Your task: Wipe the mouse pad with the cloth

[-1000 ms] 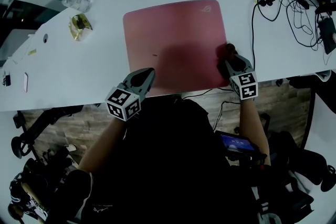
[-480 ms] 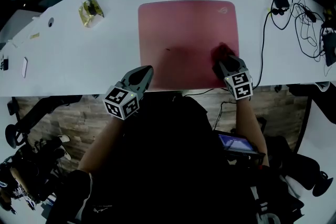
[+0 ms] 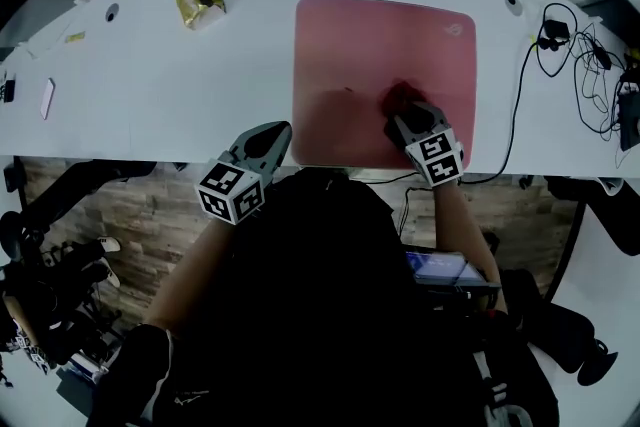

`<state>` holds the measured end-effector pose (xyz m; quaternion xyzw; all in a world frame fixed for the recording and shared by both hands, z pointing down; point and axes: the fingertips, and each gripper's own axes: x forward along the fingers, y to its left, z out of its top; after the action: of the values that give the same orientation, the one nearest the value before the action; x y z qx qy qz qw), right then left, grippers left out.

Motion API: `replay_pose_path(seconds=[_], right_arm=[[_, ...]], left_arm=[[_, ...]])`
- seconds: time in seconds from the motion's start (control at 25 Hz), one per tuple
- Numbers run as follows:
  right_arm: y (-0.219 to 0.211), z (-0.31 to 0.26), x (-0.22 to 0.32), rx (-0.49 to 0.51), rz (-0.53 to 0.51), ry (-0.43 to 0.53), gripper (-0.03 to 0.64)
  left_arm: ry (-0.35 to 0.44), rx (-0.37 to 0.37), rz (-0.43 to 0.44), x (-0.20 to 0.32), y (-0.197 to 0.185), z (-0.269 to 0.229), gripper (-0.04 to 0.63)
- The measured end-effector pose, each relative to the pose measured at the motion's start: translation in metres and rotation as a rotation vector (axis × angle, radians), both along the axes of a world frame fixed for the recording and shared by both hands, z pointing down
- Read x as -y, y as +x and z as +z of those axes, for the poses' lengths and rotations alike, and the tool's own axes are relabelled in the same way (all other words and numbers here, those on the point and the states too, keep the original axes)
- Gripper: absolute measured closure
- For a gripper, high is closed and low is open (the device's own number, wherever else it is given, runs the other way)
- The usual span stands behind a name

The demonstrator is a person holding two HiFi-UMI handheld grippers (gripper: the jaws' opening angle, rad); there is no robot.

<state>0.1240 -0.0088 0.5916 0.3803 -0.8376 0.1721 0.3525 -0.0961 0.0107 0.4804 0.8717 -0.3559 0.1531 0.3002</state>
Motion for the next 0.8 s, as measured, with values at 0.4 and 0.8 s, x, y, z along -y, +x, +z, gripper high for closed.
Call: replay_pose_path(seconds=[0.4, 0.8], right_arm=[[-0.085, -0.001, 0.003, 0.012, -0.150, -0.005, 0.485], [-0.149, -0.001, -0.001, 0.005, -0.272, -0.013, 0.485]], left_arm=[[-0.006, -0.013, -0.035, -0.003, -0.034, 0.003, 0.588], [-0.001, -0.024, -0.064, -0.009, -0.057, 0.001, 0.588]])
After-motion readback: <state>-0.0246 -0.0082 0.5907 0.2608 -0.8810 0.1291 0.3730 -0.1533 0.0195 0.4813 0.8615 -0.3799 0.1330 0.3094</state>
